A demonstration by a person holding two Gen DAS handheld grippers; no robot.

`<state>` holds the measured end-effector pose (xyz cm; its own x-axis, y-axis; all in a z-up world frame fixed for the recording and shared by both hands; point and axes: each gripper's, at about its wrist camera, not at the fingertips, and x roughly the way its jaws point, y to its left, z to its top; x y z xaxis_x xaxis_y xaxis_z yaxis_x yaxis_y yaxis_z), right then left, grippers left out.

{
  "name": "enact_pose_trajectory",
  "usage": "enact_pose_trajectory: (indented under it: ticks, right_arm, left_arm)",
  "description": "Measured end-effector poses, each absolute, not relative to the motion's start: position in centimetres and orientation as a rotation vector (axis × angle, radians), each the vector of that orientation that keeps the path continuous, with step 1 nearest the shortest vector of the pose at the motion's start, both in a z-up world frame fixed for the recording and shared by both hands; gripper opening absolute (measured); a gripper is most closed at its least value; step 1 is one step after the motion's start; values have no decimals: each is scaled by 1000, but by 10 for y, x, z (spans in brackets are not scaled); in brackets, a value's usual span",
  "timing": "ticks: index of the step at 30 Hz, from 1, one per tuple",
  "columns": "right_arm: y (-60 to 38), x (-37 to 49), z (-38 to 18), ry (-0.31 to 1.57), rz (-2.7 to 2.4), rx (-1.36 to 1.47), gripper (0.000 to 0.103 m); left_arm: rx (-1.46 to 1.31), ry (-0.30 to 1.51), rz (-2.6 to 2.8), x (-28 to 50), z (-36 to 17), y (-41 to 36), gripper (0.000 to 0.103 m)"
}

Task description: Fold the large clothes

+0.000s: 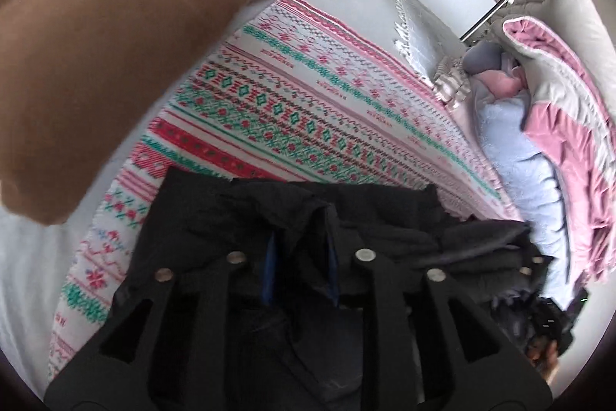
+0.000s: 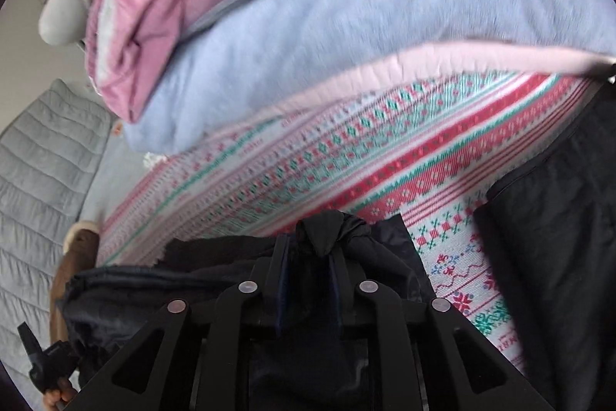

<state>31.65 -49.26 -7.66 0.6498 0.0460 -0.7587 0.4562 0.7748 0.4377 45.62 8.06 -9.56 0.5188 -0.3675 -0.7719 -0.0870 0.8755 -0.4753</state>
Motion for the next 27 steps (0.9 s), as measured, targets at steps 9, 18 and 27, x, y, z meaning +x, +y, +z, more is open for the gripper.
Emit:
enact_pose_trajectory:
  ticks: [9, 18, 27]
  right_arm:
    - [-517, 284, -30, 624, -282, 571, 78]
    - [-489, 330, -101, 879, -220, 413, 22]
    - [-471, 334, -70, 778, -322, 272, 7]
  left_arm:
    - [-513, 919, -147, 447, -68, 114, 79]
    - [-321, 1020, -42, 459, -109, 86, 26]
    - [-263, 902, 0, 455, -96, 76, 11]
